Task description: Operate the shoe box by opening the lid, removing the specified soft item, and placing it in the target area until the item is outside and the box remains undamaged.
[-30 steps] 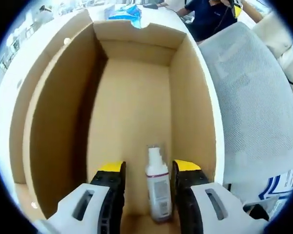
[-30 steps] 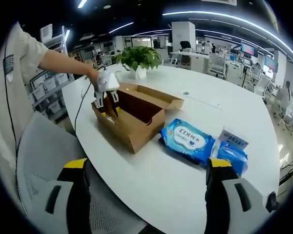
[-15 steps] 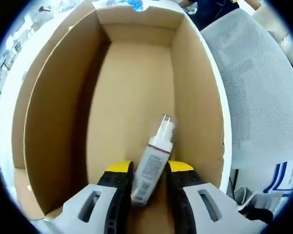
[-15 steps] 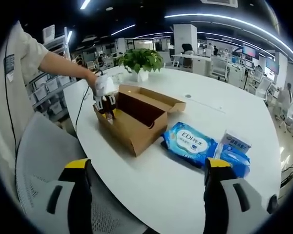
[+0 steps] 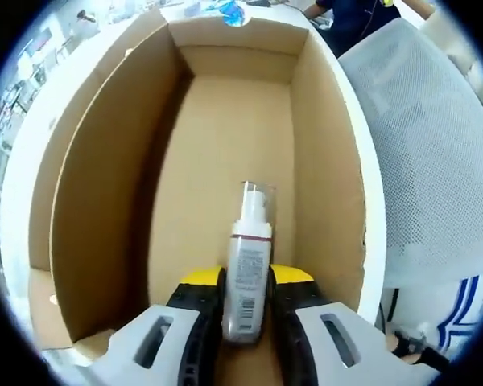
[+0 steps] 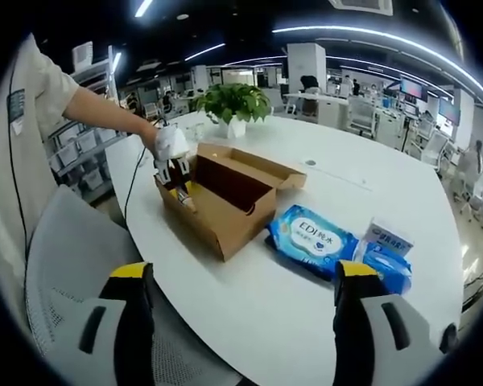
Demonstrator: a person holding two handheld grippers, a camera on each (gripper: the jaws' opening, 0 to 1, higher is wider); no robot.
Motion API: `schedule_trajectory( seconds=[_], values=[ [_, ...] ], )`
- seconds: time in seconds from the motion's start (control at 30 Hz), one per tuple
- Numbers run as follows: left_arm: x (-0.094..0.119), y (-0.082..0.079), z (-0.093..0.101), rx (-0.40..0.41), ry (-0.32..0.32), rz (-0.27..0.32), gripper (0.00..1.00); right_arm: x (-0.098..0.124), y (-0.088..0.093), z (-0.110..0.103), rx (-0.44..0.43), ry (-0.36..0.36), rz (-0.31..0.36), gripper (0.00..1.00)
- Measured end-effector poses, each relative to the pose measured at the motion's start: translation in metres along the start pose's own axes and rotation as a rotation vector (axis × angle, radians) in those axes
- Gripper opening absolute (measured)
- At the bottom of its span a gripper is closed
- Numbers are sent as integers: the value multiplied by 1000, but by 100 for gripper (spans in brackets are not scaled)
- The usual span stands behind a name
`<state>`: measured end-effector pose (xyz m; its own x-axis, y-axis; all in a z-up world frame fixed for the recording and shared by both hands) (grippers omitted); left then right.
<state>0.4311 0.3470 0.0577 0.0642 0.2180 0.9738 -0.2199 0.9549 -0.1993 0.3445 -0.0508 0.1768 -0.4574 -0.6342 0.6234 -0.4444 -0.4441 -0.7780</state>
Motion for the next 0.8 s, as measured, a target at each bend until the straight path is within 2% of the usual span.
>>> schedule_trajectory(
  seconds=[0.17,0.43,0.53,0.8],
  values=[
    [6,-2,-3,42,-41,21,19,2,-3,-1,26,-2,22,82],
    [19,-3,3,61,-38,58,19,3,-7,-4,71,-12,54,77],
    [30,-8,7,83,-40,93,19,2,-10,-7,86,-16,72,75],
    [56,-25,20,80,-65,164,19,-2,-24,-19,141,-45,116,68]
  ],
)
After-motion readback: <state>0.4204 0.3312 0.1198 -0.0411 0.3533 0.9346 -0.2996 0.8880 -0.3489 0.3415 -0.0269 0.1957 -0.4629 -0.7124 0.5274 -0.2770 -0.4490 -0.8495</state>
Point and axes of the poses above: the point that each gripper's makers call its tool centre point, and the gripper's own axes: x roughly backward along the fingers, z roughly to its right, y roughly out of its underside, the point moved 9 cm from there along x, roughly backward along the fingers, and after that the axes turned 4 degrees about -z, right-handed, at the moved point
